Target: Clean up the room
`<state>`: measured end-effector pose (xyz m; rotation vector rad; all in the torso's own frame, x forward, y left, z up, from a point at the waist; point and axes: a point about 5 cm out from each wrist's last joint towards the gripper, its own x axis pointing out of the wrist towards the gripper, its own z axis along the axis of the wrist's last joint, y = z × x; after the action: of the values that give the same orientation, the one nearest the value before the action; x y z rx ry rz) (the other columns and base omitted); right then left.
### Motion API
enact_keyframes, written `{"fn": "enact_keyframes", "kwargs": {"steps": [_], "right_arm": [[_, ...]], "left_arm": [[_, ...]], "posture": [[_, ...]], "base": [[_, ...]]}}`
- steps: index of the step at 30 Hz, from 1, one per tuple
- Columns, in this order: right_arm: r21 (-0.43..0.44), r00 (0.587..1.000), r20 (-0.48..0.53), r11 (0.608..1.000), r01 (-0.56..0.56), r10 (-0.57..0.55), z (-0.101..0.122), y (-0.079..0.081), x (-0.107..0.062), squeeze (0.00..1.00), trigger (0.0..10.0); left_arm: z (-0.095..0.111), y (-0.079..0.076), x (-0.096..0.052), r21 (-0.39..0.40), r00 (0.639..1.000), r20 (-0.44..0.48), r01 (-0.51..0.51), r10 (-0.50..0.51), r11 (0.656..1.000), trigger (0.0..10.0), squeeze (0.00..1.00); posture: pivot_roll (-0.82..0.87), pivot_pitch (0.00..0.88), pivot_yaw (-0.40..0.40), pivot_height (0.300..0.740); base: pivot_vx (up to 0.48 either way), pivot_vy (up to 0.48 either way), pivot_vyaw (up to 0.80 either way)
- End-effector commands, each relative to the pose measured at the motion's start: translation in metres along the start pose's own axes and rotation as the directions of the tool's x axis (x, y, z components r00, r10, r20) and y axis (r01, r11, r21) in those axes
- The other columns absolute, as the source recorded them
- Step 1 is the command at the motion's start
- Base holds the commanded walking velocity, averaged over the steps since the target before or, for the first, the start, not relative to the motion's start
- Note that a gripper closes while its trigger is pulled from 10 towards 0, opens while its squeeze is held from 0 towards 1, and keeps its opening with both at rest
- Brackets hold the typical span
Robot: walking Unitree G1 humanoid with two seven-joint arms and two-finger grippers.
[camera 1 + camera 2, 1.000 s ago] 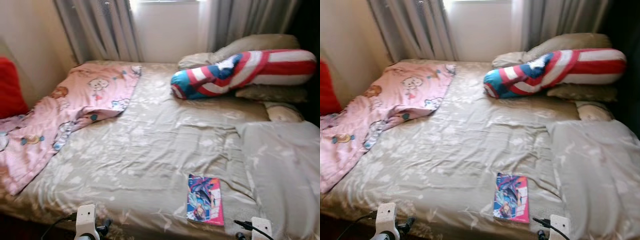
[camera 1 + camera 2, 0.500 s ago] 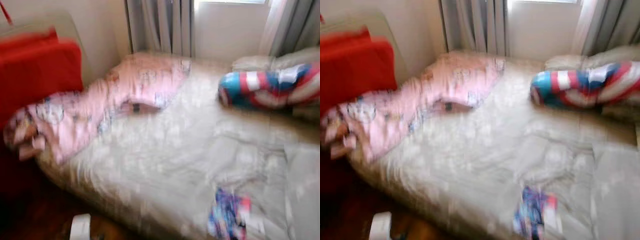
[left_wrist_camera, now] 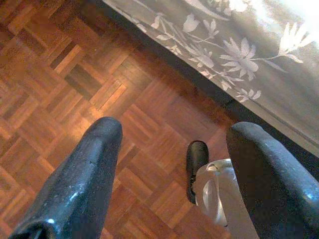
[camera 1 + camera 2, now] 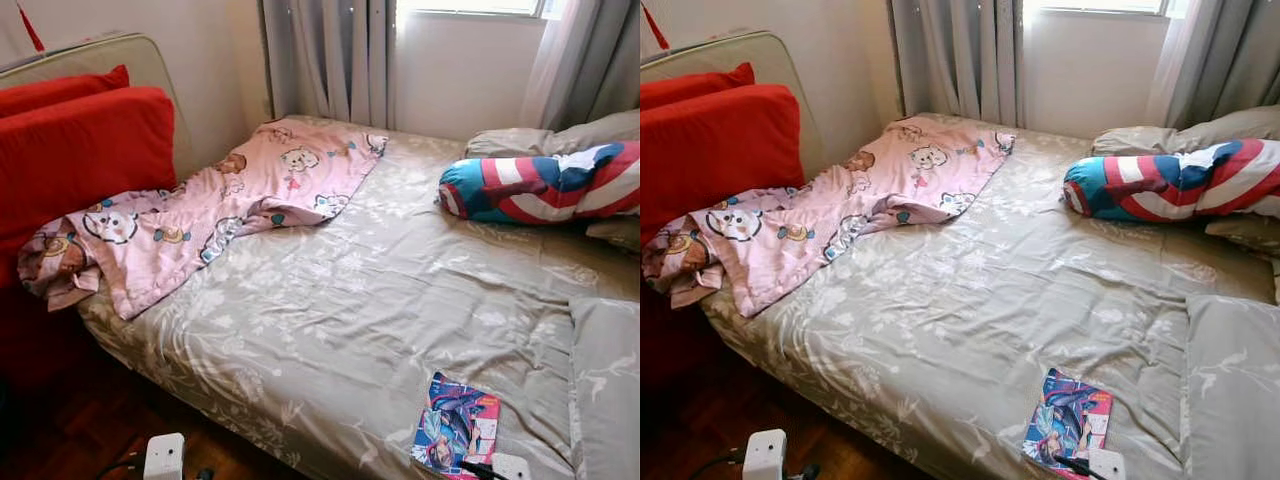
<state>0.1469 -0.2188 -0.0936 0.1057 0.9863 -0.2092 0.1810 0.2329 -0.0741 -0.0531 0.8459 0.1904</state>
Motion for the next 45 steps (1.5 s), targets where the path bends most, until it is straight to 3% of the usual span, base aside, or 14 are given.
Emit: {"fn": "enact_keyframes", "kwargs": {"steps": [1,11,35,40,45], "right_arm": [[-0.001,1.000,0.008,1.000,-0.002,0.002,0.000,0.001,0.000,0.00,10.0],[-0.002,1.000,-0.002,1.000,0.008,-0.008,0.004,-0.003,0.001,0.00,10.0],[0.019,1.000,-0.014,1.000,0.001,-0.001,-0.002,0.003,0.000,0.00,10.0],[0.017,1.000,-0.005,1.000,-0.012,0.012,-0.001,0.012,0.001,0.00,10.0],[0.016,1.000,0.002,1.000,-0.012,0.012,0.000,0.009,0.001,0.00,10.0]], "left_arm": [[-0.004,0.005,-0.001,0.002,1.000,-0.021,-0.017,0.017,1.000,10.0,0.00],[-0.006,0.005,-0.002,0.005,0.999,-0.030,-0.019,0.019,1.000,10.0,0.00],[-0.012,0.009,-0.004,0.003,0.999,-0.046,-0.027,0.027,1.000,10.0,0.00],[-0.015,0.015,-0.006,0.003,0.998,-0.057,-0.034,0.034,0.999,10.0,0.00],[-0.020,0.022,-0.008,0.002,0.996,-0.070,-0.046,0.046,0.999,10.0,0.00]], "posture": [[-0.01,0.000,0.044,0.716],[-0.01,0.000,0.043,0.716],[-0.02,0.000,0.058,0.716],[-0.02,0.000,0.058,0.716],[-0.02,0.000,0.057,0.716]], "base": [[0.000,0.285,0.00],[0.000,0.325,0.00],[0.000,0.317,0.00],[0.000,0.316,0.00],[0.000,0.318,0.00]]}}
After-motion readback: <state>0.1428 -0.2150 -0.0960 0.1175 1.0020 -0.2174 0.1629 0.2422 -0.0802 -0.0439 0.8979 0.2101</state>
